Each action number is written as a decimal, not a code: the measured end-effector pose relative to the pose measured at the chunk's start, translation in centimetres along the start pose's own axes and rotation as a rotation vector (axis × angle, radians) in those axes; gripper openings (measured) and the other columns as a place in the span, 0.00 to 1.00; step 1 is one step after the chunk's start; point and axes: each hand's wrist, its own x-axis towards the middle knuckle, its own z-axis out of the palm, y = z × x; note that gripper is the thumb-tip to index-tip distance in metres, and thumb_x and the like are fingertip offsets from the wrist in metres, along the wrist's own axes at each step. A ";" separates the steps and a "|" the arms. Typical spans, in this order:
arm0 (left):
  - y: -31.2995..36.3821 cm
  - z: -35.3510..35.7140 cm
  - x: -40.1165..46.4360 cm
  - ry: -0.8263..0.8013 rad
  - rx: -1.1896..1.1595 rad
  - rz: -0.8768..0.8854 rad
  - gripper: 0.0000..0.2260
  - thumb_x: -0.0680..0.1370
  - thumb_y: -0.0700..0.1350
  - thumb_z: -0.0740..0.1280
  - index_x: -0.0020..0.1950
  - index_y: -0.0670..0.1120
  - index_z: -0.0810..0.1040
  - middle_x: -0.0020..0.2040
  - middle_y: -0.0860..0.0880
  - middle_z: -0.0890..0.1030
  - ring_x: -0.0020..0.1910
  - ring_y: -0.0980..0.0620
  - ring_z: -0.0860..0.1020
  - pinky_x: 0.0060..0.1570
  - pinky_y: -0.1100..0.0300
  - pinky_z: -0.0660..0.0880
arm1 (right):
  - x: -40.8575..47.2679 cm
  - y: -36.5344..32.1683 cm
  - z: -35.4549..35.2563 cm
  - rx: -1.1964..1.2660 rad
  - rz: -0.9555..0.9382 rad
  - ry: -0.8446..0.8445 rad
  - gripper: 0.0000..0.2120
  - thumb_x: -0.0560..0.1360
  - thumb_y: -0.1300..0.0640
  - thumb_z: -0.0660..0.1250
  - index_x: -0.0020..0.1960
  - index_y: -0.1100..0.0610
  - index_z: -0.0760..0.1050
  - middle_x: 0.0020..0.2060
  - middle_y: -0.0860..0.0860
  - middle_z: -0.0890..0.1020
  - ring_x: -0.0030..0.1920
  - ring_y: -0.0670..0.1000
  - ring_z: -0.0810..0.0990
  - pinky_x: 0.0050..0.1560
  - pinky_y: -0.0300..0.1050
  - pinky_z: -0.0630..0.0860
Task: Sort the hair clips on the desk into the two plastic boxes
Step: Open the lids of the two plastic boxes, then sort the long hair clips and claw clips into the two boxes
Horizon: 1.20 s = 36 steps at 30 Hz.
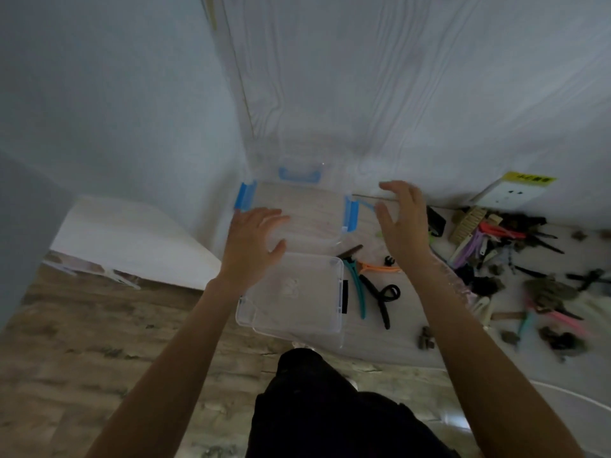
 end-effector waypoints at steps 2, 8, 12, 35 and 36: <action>3.8 -0.4 -0.2 0.055 -0.168 0.033 0.19 0.72 0.49 0.61 0.62 0.48 0.75 0.60 0.49 0.77 0.61 0.49 0.73 0.65 0.53 0.68 | -3.4 2.3 -1.3 -0.077 0.030 -0.026 0.17 0.74 0.56 0.60 0.61 0.59 0.72 0.60 0.59 0.73 0.61 0.58 0.70 0.62 0.54 0.71; 17.4 5.3 -2.4 -0.084 -0.435 0.289 0.21 0.75 0.44 0.64 0.68 0.46 0.67 0.67 0.44 0.70 0.69 0.48 0.65 0.70 0.59 0.61 | -11.6 9.5 -6.4 -0.330 0.098 -0.087 0.24 0.73 0.46 0.58 0.65 0.57 0.70 0.64 0.60 0.72 0.65 0.62 0.68 0.65 0.60 0.67; 19.9 12.7 -3.4 -0.148 -0.200 0.059 0.29 0.75 0.64 0.55 0.72 0.49 0.62 0.74 0.41 0.61 0.75 0.41 0.55 0.72 0.44 0.56 | -15.3 12.5 -9.4 -0.437 0.233 -0.216 0.41 0.66 0.28 0.54 0.73 0.48 0.59 0.75 0.56 0.56 0.75 0.60 0.49 0.72 0.63 0.43; 25.7 21.7 4.8 -0.170 -0.307 -0.120 0.28 0.79 0.59 0.43 0.73 0.45 0.63 0.70 0.43 0.67 0.70 0.43 0.62 0.73 0.51 0.52 | -9.2 21.7 -10.3 -0.514 0.188 -0.273 0.29 0.67 0.37 0.68 0.62 0.51 0.70 0.70 0.63 0.66 0.71 0.67 0.60 0.67 0.69 0.60; 25.7 21.0 4.9 -0.141 -0.354 -0.109 0.26 0.79 0.56 0.46 0.72 0.45 0.65 0.69 0.44 0.69 0.69 0.44 0.63 0.72 0.51 0.55 | -8.8 21.8 -11.1 -0.463 0.186 -0.251 0.28 0.66 0.39 0.70 0.60 0.52 0.72 0.70 0.62 0.65 0.72 0.67 0.59 0.68 0.69 0.59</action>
